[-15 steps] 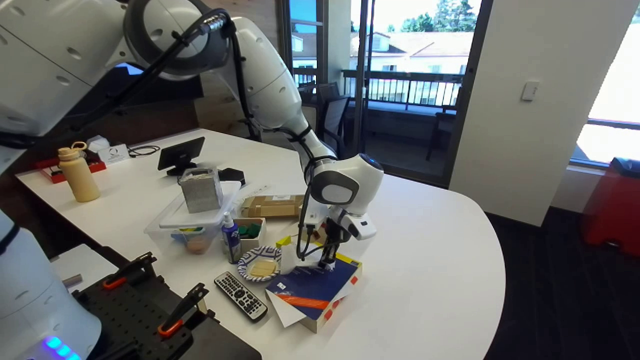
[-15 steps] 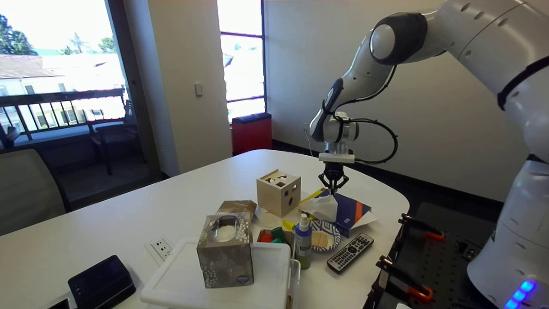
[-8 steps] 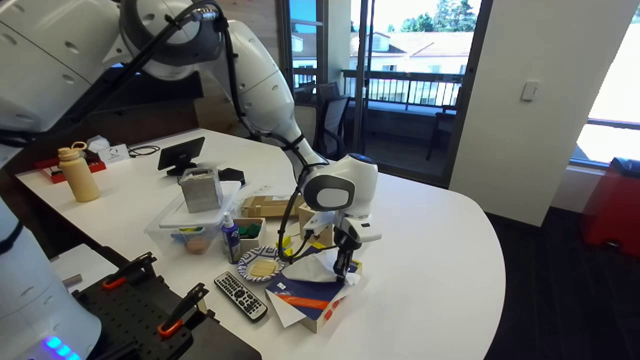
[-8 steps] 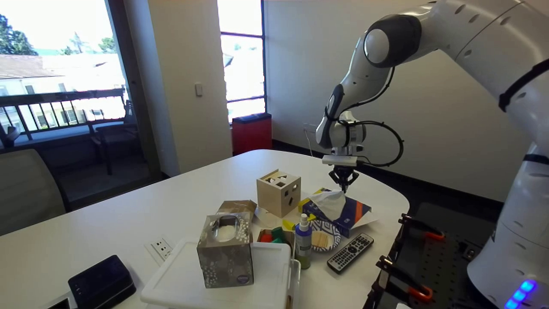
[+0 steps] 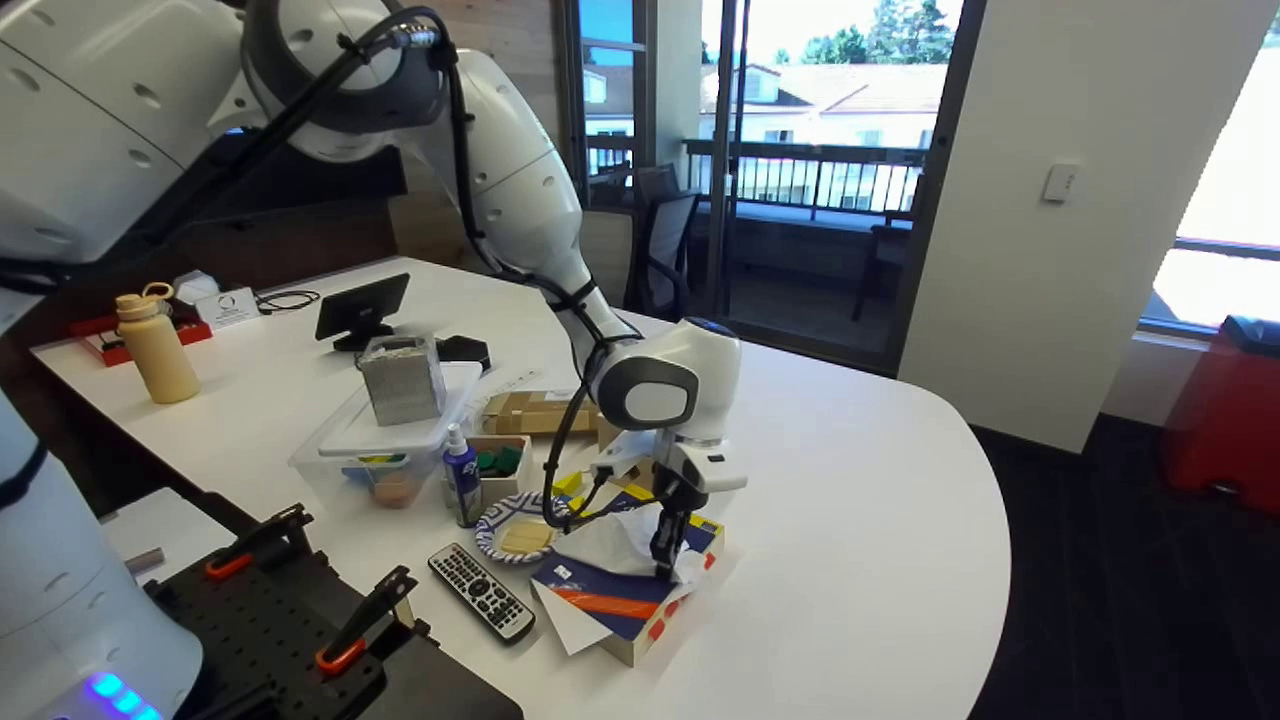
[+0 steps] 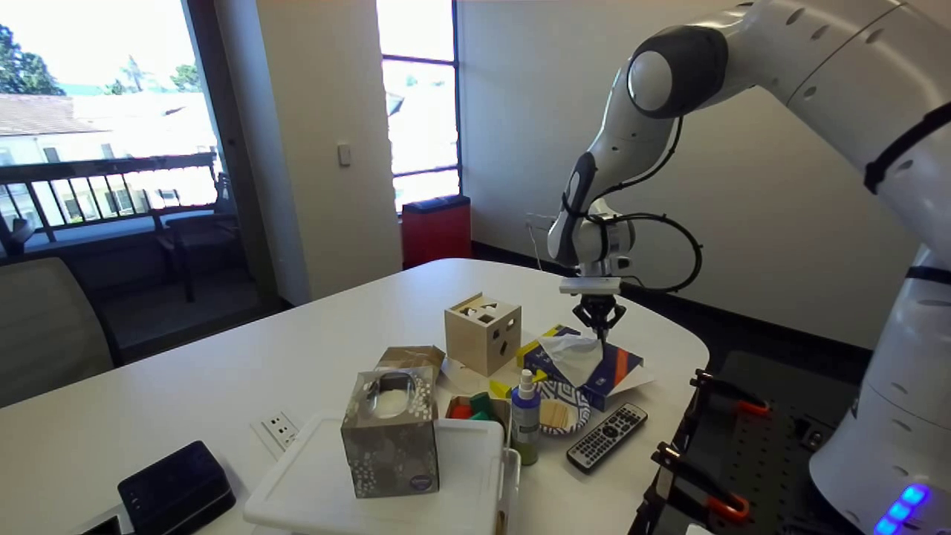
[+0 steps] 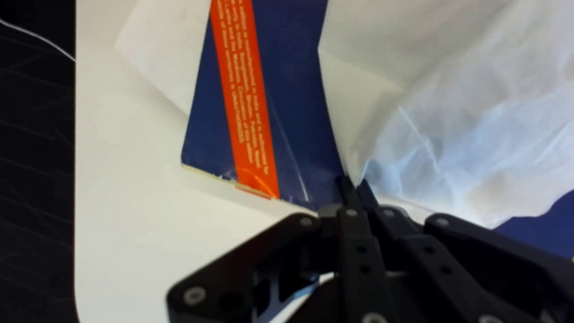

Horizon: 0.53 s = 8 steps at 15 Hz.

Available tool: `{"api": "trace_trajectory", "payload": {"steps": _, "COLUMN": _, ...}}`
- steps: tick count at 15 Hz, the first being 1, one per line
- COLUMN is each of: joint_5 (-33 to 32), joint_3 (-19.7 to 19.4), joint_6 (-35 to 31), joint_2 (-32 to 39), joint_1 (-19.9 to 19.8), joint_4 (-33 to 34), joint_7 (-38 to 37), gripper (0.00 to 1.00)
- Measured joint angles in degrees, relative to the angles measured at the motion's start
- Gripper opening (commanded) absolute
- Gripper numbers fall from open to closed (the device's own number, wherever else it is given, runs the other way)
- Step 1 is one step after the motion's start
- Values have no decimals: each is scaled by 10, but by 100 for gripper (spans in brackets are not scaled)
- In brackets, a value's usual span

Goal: Wipe the book with the towel

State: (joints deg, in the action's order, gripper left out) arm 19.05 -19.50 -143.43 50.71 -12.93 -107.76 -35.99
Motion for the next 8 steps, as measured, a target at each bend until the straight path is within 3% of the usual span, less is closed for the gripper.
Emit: {"api": "trace_trajectory", "payload": {"steps": 8, "joint_5": 1, "joint_3": 66, "joint_6": 16, "joint_2": -1, "joint_1": -19, "joint_4": 8, "joint_7": 92, "gripper": 0}}
